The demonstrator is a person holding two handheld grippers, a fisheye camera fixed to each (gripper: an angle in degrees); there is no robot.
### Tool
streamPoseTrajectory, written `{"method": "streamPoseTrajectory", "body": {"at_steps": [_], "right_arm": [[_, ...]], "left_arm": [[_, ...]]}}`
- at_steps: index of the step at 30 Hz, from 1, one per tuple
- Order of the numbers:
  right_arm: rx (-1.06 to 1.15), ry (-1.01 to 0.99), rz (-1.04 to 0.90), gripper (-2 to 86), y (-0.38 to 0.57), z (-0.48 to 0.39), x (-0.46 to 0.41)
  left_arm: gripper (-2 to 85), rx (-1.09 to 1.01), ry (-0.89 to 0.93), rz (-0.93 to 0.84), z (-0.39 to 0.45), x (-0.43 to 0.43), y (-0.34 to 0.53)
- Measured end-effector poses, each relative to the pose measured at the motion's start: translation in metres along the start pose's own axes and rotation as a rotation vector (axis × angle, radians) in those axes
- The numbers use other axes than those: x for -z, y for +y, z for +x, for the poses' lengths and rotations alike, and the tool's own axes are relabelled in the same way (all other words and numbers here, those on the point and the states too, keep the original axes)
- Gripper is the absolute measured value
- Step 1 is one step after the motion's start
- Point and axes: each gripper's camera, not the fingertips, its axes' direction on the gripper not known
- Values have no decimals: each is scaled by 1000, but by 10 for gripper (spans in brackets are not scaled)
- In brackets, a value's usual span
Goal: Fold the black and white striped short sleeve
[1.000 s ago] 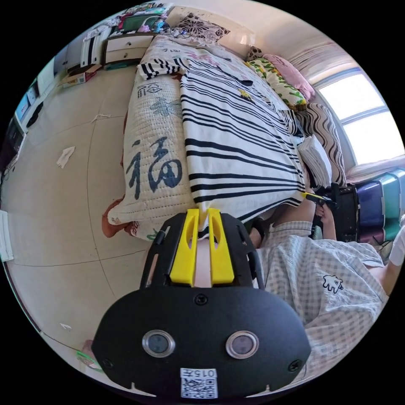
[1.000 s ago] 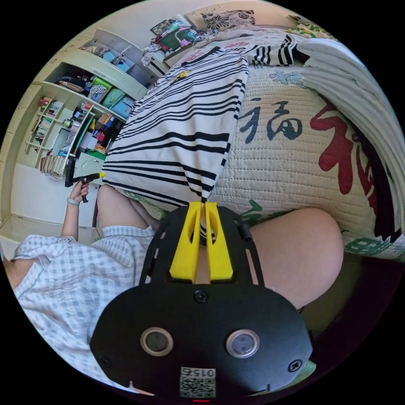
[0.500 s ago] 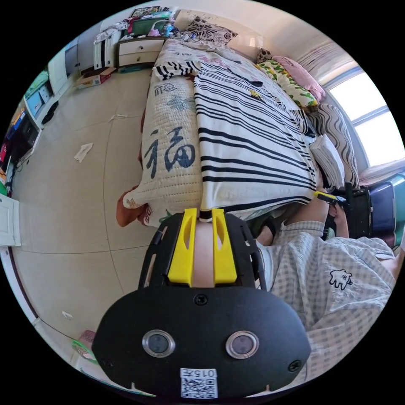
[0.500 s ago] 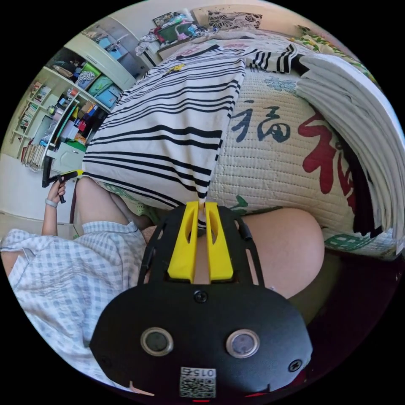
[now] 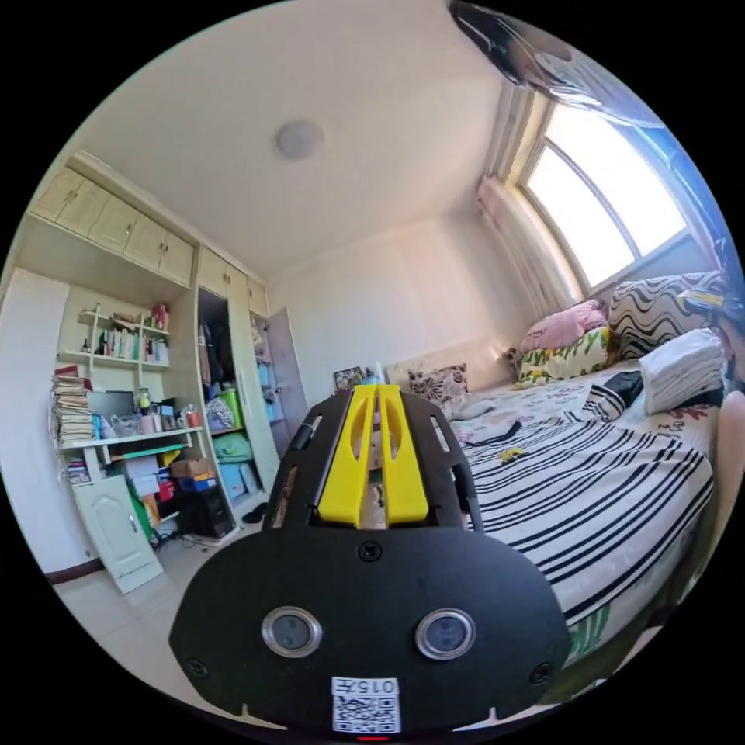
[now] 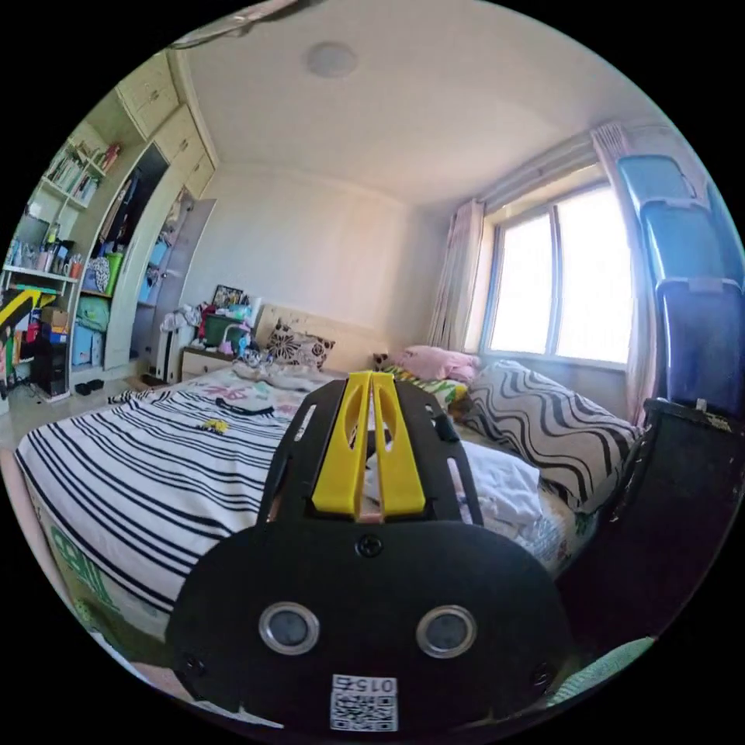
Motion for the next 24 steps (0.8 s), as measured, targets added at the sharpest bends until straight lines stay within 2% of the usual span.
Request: {"method": "streamPoseTrajectory", "body": {"at_steps": [2, 5, 8, 11, 14, 18, 22, 24], "right_arm": [[-21, -23, -6, 22, -3, -2, -17], [-98, -144, -70, 35, -7, 8, -65], [-142, -225, -230, 57, -4, 13, -139], [-221, -165, -387, 73, 9, 8, -213], [-304, -198, -510, 81, 24, 5, -271], [-410, -160, -628, 88, 46, 17, -315], [-381, -134, -609, 91, 42, 25, -326], [-404, -146, -622, 93, 42, 35, -337]], "left_arm": [[16, 42, 34, -31, 27, -19, 1], [20, 117, 198, -77, 64, -59, 0], [26, 136, 401, -123, 110, -113, -7], [51, 114, 578, -220, 175, -179, -17], [62, 115, 709, -280, 248, -243, -20], [57, 8, 829, -399, 367, -325, -18], [26, -98, 891, -583, 473, -389, -6], [41, -128, 958, -690, 534, -429, 2]]}}
